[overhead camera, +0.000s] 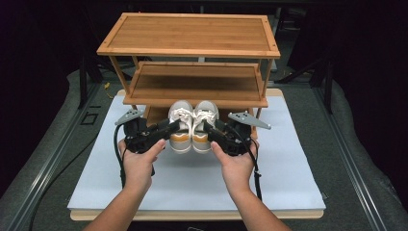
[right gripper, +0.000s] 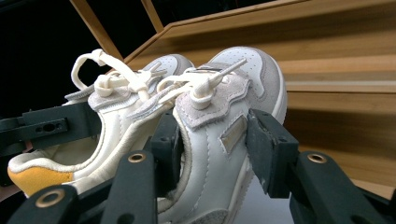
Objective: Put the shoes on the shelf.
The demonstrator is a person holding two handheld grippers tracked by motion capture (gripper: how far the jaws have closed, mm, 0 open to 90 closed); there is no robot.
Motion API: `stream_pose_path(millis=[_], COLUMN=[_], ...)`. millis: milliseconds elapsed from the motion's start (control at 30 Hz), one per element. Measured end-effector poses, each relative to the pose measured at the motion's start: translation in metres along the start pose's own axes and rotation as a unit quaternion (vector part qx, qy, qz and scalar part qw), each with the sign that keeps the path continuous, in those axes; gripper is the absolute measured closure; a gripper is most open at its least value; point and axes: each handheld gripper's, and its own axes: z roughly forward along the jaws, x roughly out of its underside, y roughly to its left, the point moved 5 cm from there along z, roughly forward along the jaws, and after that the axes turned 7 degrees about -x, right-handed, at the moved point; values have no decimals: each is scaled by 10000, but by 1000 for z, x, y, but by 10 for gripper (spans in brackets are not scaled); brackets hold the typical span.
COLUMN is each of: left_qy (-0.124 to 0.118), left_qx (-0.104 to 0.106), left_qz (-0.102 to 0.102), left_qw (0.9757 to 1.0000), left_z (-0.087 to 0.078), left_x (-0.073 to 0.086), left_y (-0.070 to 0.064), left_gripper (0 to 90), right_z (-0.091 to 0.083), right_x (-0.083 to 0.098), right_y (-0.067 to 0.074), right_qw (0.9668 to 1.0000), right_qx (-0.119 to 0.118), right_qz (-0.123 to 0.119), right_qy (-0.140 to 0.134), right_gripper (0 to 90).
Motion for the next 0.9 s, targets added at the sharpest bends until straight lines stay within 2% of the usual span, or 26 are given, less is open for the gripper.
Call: stream_pose_path(millis=[33, 167, 200, 400, 467, 567, 600, 667, 700, 900], left_qy=[16, -18, -38, -75, -63, -54, -45, -46, -43, -31], left_qx=[10, -34, -45, -64, -58, -52, -52, -49, -55, -62], left_qz=[-9, 38, 57, 90, 86, 100, 119, 128, 145, 88], left_qw=[10000, 10000, 10000, 9999, 9999, 9999, 9999, 9999, 9999, 9999], left_z=[1, 2, 3, 9, 12, 18, 19, 22, 24, 36], left_x=[-2, -9, -11, -24, -29, -38, -41, -47, -50, -63], left_y=[0, 1, 0, 1, 2, 3, 4, 4, 5, 10], left_gripper=[561, 561, 561, 561, 561, 561, 562, 561, 562, 562], right_z=[0, 3, 5, 10, 13, 19, 21, 22, 24, 37], right_x=[-1, -8, -10, -23, -28, -37, -40, -42, -45, -61], right_y=[0, 0, 0, -1, -2, -7, -8, -9, -9, -17], right_qw=[10000, 10000, 10000, 9998, 9999, 9999, 9999, 9999, 9999, 9999], right_qx=[66, 19, 9, 121, 66, 127, 59, 119, 63, 74], right_qz=[-4, -19, -29, -122, -143, -59, -58, -54, -60, -37], right_qy=[23, 28, -54, -24, -45, -43, -84, -59, -90, -81], right_gripper=[565, 565, 566, 566, 566, 566, 566, 566, 566, 566])
